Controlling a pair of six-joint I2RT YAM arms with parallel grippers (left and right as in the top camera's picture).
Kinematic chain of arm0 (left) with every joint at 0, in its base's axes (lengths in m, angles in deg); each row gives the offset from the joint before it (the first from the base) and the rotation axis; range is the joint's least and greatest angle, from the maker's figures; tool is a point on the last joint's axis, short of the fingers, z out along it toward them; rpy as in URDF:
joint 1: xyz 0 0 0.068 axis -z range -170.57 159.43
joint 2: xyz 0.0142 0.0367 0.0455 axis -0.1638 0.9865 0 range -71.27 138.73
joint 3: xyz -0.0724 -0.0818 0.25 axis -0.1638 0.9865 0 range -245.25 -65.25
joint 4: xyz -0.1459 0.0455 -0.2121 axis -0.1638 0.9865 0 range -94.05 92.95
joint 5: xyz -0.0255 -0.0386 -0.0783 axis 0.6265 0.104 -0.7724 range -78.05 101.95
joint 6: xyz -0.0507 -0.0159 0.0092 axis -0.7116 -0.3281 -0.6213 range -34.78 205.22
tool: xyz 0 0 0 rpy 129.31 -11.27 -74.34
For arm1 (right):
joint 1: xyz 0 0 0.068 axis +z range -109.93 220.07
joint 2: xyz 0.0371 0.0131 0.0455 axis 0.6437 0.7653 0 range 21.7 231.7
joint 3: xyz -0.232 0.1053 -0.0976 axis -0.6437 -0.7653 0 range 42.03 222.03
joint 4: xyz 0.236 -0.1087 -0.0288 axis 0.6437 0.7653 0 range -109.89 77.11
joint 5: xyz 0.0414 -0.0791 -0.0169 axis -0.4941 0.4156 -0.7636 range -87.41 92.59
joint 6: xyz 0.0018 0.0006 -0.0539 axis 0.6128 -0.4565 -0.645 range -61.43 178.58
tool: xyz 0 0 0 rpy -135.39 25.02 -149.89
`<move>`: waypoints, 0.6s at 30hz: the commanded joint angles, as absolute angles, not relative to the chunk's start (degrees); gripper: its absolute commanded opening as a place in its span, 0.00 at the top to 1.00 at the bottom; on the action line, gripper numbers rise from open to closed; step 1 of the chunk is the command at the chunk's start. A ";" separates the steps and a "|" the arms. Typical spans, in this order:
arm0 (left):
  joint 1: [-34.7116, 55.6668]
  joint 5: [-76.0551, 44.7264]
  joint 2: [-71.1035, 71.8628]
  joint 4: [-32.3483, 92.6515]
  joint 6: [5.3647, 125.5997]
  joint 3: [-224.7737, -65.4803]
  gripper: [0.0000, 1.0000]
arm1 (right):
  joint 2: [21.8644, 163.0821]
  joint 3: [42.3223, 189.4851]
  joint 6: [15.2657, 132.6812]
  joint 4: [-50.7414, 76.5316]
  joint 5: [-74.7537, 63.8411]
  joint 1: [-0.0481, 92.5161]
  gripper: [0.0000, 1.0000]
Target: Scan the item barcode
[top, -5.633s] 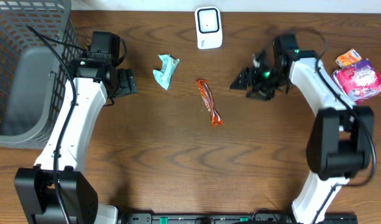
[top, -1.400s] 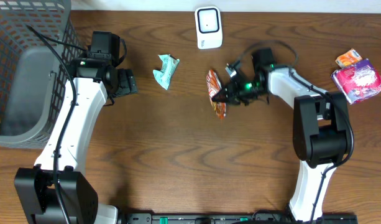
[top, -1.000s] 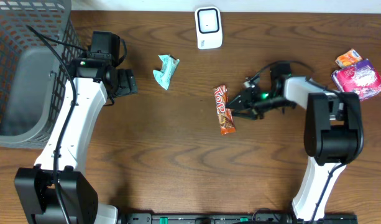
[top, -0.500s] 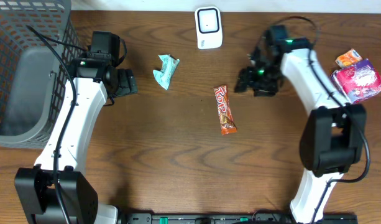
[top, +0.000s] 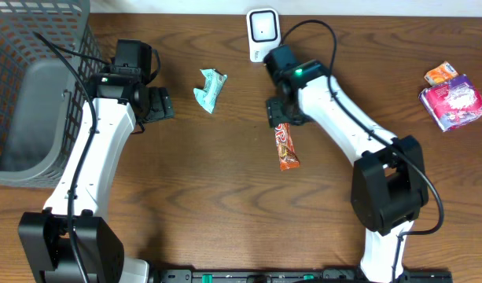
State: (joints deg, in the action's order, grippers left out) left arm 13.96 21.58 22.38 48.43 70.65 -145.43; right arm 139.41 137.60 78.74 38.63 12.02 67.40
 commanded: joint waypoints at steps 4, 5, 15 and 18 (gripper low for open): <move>13.83 22.74 22.95 48.57 71.00 -145.67 0.02 | 139.02 131.72 80.86 32.40 16.39 70.13 0.29; 13.83 22.74 22.95 48.57 70.98 -145.67 0.02 | 139.02 130.41 80.86 31.00 16.37 70.48 0.29; 13.83 22.74 22.95 48.57 71.00 -145.67 0.02 | 139.02 122.14 80.86 22.52 14.88 71.29 0.38; 13.83 22.74 22.95 48.57 71.00 -145.67 0.02 | 139.02 120.77 80.86 21.12 14.20 71.27 0.53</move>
